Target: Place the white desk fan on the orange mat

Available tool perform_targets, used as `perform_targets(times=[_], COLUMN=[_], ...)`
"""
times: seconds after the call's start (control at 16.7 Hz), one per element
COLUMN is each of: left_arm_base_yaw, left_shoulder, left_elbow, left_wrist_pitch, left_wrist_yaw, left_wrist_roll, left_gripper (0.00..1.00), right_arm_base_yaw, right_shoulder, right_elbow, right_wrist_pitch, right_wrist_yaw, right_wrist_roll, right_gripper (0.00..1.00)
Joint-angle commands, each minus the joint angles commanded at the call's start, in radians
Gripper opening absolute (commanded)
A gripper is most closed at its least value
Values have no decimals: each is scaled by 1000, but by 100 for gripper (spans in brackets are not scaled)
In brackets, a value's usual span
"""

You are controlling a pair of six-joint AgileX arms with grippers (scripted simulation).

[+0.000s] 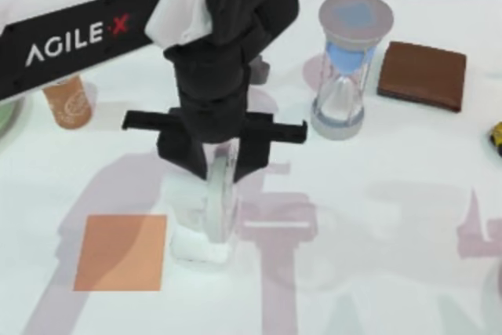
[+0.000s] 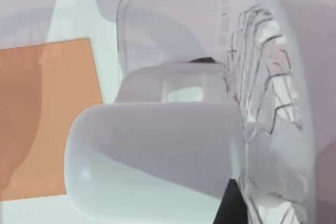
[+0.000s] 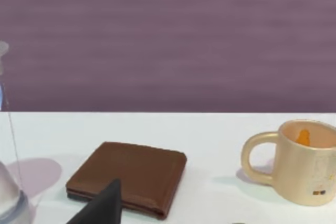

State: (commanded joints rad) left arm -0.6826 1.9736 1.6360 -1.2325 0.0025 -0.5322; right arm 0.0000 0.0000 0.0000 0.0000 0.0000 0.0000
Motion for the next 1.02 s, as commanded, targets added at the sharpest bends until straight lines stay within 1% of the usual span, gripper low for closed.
perform_targets(times=[0.06, 0.6, 1.02], left_arm_base_yaw=[0, 0, 17], left_shoulder=[0, -8, -6], left_elbow=[0, 5, 198], left_wrist_pitch=[0, -3, -193], left_wrist_yaw=[0, 2, 2], left_wrist_roll=[0, -1, -3], left_gripper=[0, 0, 0], right_arm_base_yaw=[0, 0, 0], right_shoulder=[0, 0, 0], right_elbow=[0, 0, 0], right_wrist_pitch=[0, 0, 0], right_wrist_yaw=[0, 0, 0], right_wrist_roll=[0, 0, 0], right_gripper=[100, 100, 100])
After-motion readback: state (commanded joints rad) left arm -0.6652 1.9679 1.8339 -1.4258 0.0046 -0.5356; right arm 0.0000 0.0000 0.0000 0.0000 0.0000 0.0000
